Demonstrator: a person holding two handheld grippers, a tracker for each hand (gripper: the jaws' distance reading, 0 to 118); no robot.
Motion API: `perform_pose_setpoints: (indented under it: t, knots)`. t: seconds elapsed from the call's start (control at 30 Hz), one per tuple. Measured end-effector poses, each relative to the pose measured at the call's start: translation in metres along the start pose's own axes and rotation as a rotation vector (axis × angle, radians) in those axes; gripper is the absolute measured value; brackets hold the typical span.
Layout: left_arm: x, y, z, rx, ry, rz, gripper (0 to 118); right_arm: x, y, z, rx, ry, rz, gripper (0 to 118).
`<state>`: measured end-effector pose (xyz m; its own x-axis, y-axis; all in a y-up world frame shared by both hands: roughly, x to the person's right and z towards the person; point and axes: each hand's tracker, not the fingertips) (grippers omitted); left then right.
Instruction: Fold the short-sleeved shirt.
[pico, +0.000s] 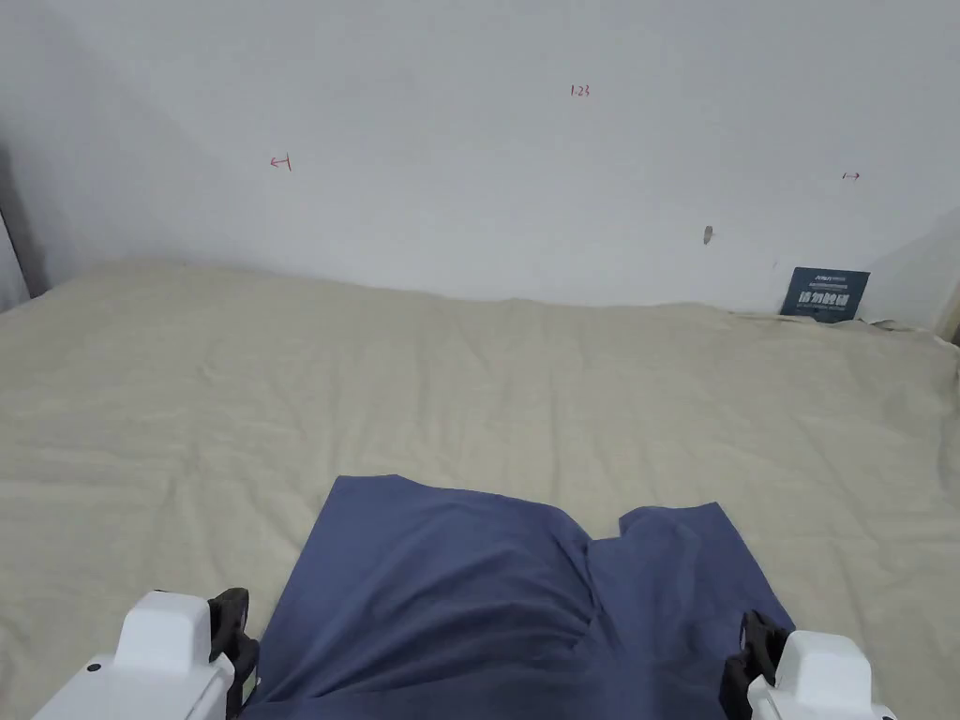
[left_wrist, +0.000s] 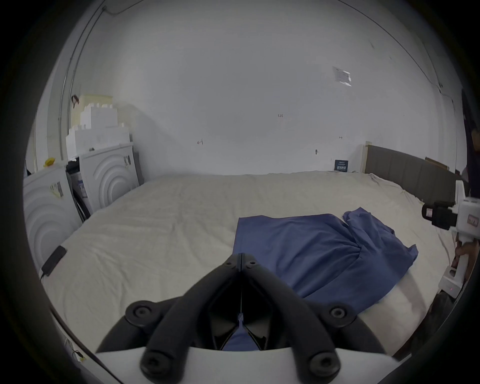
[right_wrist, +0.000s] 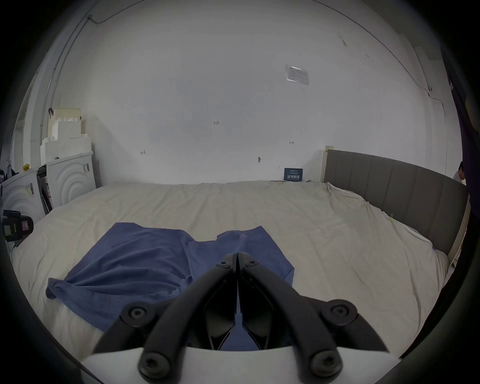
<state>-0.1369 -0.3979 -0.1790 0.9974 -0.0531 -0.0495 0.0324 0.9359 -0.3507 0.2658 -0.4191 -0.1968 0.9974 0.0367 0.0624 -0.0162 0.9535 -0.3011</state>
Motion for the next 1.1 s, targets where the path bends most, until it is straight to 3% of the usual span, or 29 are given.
perform_pose_setpoints:
  t: [0.27,0.57,1.1]
  knots:
    - [-0.003,-0.007,0.016,0.040,0.004,0.062,0,-0.007,0.004,0.014,0.040,0.003,0.001,0]
    - [-0.047,-0.012,-0.014,-0.104,-0.013,0.207,0,-0.012,-0.003,0.004,-0.020,0.016,0.001,0]
    - [-0.042,0.043,-0.194,-0.305,-0.153,0.224,0,-0.019,0.001,-0.050,-0.114,0.030,0.010,0]
